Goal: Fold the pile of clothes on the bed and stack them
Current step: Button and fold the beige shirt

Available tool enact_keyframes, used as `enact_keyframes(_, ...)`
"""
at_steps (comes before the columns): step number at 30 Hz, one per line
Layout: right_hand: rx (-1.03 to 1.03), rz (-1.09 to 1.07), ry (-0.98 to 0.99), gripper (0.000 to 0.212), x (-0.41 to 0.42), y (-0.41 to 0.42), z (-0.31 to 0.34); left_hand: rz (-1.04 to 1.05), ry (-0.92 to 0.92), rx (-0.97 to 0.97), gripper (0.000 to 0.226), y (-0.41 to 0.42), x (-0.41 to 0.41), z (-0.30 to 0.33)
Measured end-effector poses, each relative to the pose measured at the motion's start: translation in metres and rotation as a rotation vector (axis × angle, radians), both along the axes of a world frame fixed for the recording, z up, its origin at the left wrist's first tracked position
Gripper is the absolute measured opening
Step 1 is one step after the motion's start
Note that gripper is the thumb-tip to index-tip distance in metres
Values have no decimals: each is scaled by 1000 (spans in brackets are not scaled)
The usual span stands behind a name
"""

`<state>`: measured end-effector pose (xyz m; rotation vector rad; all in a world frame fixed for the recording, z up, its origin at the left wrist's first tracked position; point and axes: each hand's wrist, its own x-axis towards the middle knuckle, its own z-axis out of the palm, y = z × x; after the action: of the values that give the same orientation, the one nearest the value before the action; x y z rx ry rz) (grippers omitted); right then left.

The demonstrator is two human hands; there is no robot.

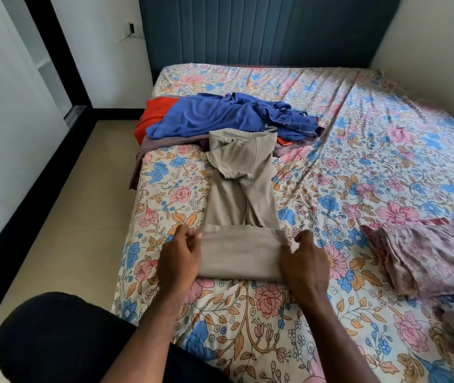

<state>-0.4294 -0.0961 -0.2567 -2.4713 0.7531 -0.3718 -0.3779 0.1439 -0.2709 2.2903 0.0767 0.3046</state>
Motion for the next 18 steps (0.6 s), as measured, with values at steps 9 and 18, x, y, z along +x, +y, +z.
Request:
enact_keyframes(9, 20, 724, -1, 54, -49, -46, -14, -552, 165, -214, 33, 60, -21, -2)
enact_keyframes(18, -44, 683, -142, 46, -45, -53, -21, -501, 17, 108, 30, 53, -27, -8)
